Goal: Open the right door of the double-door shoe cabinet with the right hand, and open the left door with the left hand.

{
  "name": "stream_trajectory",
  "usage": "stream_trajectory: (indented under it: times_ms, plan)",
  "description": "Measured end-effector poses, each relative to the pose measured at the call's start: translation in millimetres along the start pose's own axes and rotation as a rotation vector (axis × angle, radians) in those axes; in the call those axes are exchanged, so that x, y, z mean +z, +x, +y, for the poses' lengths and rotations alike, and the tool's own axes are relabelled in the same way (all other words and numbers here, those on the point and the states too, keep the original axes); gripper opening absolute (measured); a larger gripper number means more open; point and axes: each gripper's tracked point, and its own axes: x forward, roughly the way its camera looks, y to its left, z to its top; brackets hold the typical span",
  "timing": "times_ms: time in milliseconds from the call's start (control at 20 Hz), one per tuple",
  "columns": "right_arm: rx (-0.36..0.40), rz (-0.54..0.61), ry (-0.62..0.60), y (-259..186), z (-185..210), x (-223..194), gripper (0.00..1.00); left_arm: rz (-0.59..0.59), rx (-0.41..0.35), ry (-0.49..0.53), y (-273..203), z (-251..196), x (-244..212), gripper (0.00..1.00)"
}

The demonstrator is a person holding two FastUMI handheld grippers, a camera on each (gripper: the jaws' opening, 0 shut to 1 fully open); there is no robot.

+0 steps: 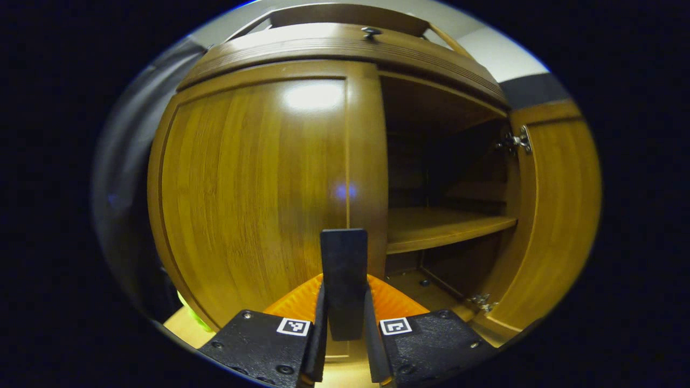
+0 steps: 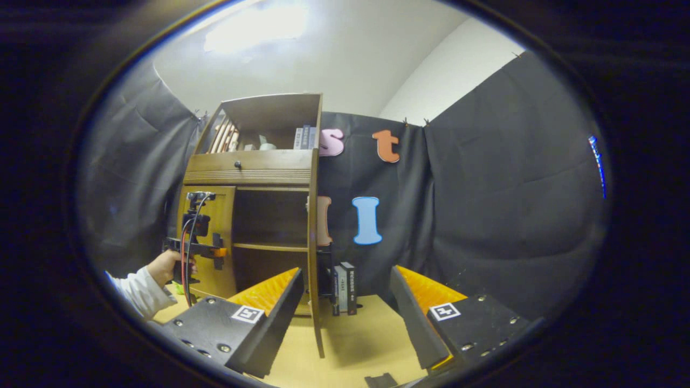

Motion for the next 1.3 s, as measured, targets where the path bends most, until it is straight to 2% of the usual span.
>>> stream_trajectory:
  times_ms: [200,400,750,1150,1300]
  plan:
    - [0.014,0.009,0.010,-3.3,11.8,2.1,0.96,0.013,-0.039,0.071,-6.1,2.6,4.6,0.33]
    - [0.028,0.007,0.031,-0.4,26.7,4.4,0.96,0.004,-0.099,0.073,-8.8,-0.8,3.2,0.34]
    - [0.046,0.037,-0.018,8.4,54.0,3.2,0.98,-0.013,-0.164,0.065,-11.8,-4.4,7.5,0.33]
    - [0.103,0.082,-0.049,16.5,89.6,-8.4,0.96,-0.017,-0.151,0.034,-14.8,-6.2,17.8,0.33]
    - [0.174,0.088,0.016,15.9,111.9,-7.7,0.95,-0.020,-0.140,0.032,-18.8,-3.5,16.5,0.32]
